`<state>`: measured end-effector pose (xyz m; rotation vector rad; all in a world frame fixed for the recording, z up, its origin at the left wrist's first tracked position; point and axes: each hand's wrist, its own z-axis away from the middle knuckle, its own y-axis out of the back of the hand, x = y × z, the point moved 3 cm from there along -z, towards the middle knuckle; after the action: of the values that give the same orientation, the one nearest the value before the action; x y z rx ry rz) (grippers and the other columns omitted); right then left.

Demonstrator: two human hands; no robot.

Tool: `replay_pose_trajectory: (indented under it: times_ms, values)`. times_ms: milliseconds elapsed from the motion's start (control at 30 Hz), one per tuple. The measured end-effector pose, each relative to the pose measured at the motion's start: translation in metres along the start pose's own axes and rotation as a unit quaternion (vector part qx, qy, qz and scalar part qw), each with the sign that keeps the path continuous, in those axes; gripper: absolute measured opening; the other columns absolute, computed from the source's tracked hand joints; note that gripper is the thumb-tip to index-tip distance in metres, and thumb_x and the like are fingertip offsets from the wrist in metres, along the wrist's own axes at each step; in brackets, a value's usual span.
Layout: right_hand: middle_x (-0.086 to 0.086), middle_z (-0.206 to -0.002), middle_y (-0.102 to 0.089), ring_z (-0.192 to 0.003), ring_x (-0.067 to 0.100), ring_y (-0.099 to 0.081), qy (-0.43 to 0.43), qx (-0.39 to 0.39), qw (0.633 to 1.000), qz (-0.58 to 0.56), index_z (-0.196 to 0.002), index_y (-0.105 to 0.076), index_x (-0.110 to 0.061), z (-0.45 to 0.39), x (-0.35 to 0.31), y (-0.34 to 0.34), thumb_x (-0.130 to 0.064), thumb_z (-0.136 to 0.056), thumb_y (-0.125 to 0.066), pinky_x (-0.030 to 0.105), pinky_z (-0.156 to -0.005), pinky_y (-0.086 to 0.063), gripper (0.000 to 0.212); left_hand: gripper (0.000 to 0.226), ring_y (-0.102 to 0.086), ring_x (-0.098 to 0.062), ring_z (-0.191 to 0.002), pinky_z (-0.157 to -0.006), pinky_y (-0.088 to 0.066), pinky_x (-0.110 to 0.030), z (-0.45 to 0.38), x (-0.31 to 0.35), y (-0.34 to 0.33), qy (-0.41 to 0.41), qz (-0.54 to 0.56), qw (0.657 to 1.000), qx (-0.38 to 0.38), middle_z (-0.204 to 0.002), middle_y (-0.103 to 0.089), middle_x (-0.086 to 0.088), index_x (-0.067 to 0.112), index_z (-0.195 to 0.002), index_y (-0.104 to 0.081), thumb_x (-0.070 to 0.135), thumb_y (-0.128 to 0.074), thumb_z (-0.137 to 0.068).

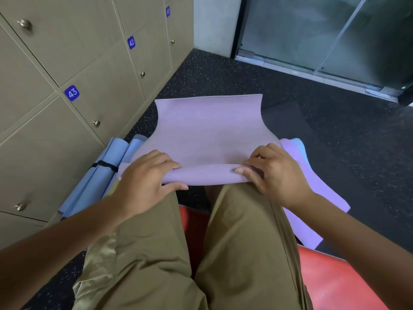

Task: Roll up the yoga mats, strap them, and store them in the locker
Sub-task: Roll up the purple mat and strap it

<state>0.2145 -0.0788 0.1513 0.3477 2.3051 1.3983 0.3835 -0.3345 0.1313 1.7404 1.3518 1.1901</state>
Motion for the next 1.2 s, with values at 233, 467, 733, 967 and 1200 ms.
replay_pose_trajectory:
  times_ms: [233,467,733,967,1200]
  values:
    - [0.000,-0.091,-0.061,-0.085,0.027,-0.053,-0.027,-0.005,0.996,0.087,-0.107,-0.068,-0.017,0.014,-0.006,-0.005,-0.064,-0.098,-0.046,0.045,-0.080,-0.045,0.052,0.079,-0.057,-0.009,-0.087,-0.077,-0.047,-0.031,-0.024,-0.018,0.000,0.067,0.101,0.983,-0.139,-0.085,-0.065,0.009,0.027,-0.091,-0.071,0.093,-0.031,-0.081]
    - [-0.008,-0.094,-0.056,-0.088,0.019,-0.052,-0.069,-0.041,0.996,0.031,-0.102,-0.069,-0.023,-0.005,0.006,-0.010,-0.065,-0.099,-0.037,0.040,-0.082,-0.042,0.053,0.076,-0.047,-0.010,-0.083,-0.076,-0.043,-0.035,-0.041,-0.019,-0.002,0.026,0.052,0.986,-0.153,-0.085,-0.061,0.007,0.021,-0.092,-0.068,0.082,-0.023,-0.093]
    - [-0.012,-0.084,-0.057,-0.085,0.013,-0.046,-0.128,-0.096,0.985,-0.064,-0.093,-0.070,-0.029,-0.019,0.012,-0.014,-0.074,-0.093,-0.034,0.039,-0.083,-0.040,0.058,0.042,-0.060,-0.030,-0.092,-0.078,-0.050,-0.045,-0.022,0.006,-0.014,-0.015,-0.077,0.996,0.031,-0.107,-0.067,-0.004,0.014,-0.127,-0.069,0.038,-0.042,-0.106]
    - [-0.007,-0.093,-0.063,-0.092,0.017,-0.053,-0.110,-0.062,0.992,-0.008,-0.102,-0.070,-0.027,-0.027,0.015,-0.013,-0.072,-0.095,-0.037,0.037,-0.084,-0.041,0.056,0.074,-0.060,-0.029,-0.067,-0.056,-0.046,-0.037,-0.048,0.000,-0.025,-0.029,-0.194,0.976,-0.097,-0.076,-0.058,-0.002,0.014,-0.102,-0.059,0.078,-0.073,-0.067]
    - [0.002,-0.097,-0.060,-0.086,0.028,-0.052,-0.019,-0.036,0.988,0.149,-0.113,-0.062,-0.017,-0.022,0.008,-0.024,-0.080,-0.091,-0.030,0.044,-0.078,-0.041,0.074,0.067,-0.054,-0.026,-0.073,-0.063,-0.036,-0.037,-0.073,-0.010,-0.024,0.041,-0.178,0.960,-0.212,-0.083,-0.058,0.006,0.026,-0.095,-0.035,0.087,-0.055,-0.077]
